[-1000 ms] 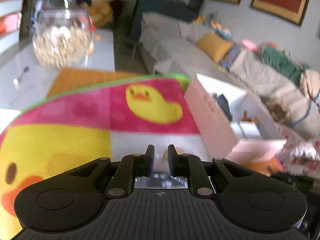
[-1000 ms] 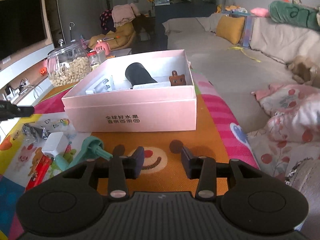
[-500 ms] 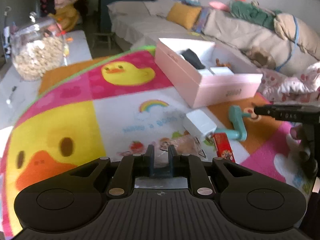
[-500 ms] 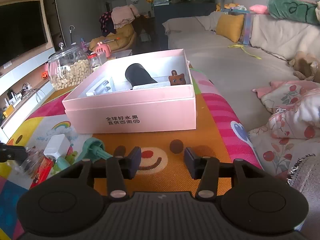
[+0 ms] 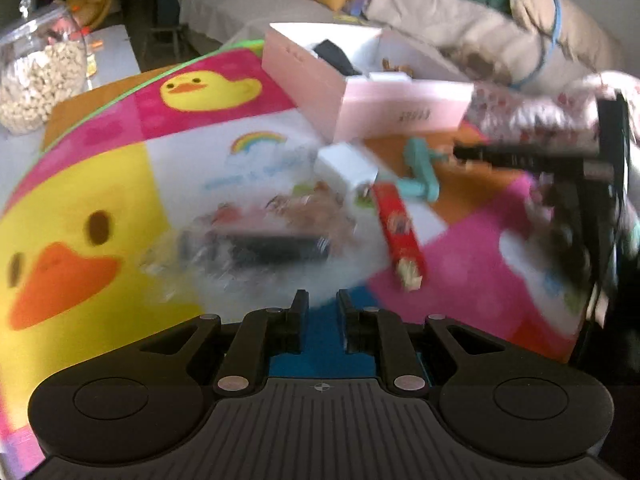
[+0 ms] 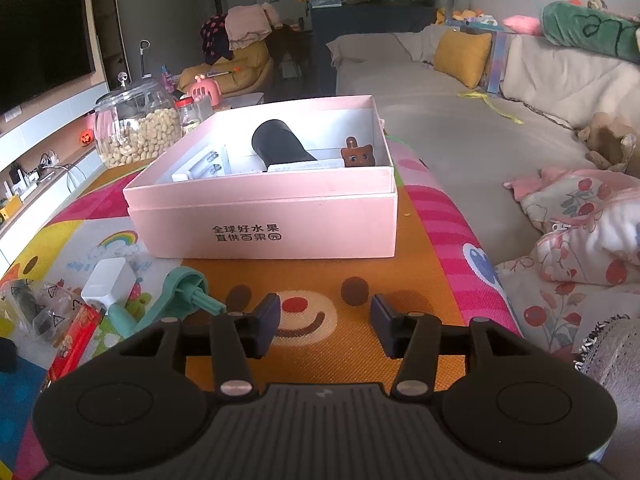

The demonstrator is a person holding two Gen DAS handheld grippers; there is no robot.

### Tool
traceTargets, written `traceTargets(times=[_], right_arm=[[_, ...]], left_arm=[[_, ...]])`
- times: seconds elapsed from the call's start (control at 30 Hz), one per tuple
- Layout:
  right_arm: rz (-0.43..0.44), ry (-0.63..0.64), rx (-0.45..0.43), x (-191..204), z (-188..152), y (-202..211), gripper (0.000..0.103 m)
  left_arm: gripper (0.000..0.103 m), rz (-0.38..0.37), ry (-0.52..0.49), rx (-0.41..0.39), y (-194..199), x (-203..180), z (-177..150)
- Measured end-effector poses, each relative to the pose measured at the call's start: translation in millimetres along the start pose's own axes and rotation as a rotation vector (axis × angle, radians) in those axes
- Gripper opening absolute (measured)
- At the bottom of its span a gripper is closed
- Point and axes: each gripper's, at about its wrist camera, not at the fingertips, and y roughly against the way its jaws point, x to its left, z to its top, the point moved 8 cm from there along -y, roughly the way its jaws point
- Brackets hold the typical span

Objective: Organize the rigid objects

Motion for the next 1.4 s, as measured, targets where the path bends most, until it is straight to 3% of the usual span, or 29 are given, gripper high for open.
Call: traceTargets(times=[0.1, 0.13, 0.23, 0.33, 0.4, 0.53, 0.6, 0.7, 0.87, 1.07, 1.23, 1.4], right_arm=[[0.000, 0.001, 0.002, 0.3, -0.1, -0.3, 0.051], [0.000, 0.003, 0.003, 0.5, -0.2, -0.5, 0.051], [0.004, 0.005, 0.003, 0.2, -0.6, 0.0, 0.052], [0.012, 0.004, 0.007, 0.7, -0.5, -0.5, 0.056], [0.015, 0.011, 0.004, 1.9, -0.3, -0.1, 0.057], [0.045, 0.017, -0.014, 3.7, 0.8, 4.8, 0.057], [0.114, 0.043, -0.043, 12.3, 2.2, 15.6, 0.057], [0.240, 0.101, -0.045, 37.5, 3.7, 30.1, 0.057], [0.298, 0.284, -0.028, 90.2, 0.2, 38.3, 0.057], [0.404, 0.339, 0.119, 135.6, -16.5, 31.1, 0.058], [0.347, 0.439, 0.125, 158.5, -25.0, 26.1, 0.057], [0.125, 0.502, 0.077, 121.6, -21.8, 20.6, 0.052]], left_arm=[[0.016, -0.008, 0.068, -0.090, -13.8, 0.7, 21.0], [0.016, 0.019, 0.060, -0.127, -12.9, 0.3, 29.8], [0.017, 0.016, -0.005, -0.244, 15.8, -7.4, 51.9], [0.021, 0.063, 0.020, -0.273, 36.7, 10.6, 62.1], [0.021, 0.116, 0.023, -0.251, 37.3, 29.0, 58.2], [0.021, 0.134, -0.022, -0.159, 24.2, 41.9, 40.0], [0.021, 0.153, -0.092, -0.117, 16.0, 35.5, 31.8], [0.023, 0.197, -0.170, -0.115, 10.9, 29.9, 29.3], [0.037, 0.145, -0.142, -0.068, -2.2, 19.0, 26.4], [0.037, 0.111, -0.078, -0.061, -1.5, 5.8, 16.2], [0.036, 0.149, -0.017, -0.083, -4.0, 7.6, 17.1], [0.038, 0.133, 0.021, -0.096, -9.7, 6.8, 14.8]])
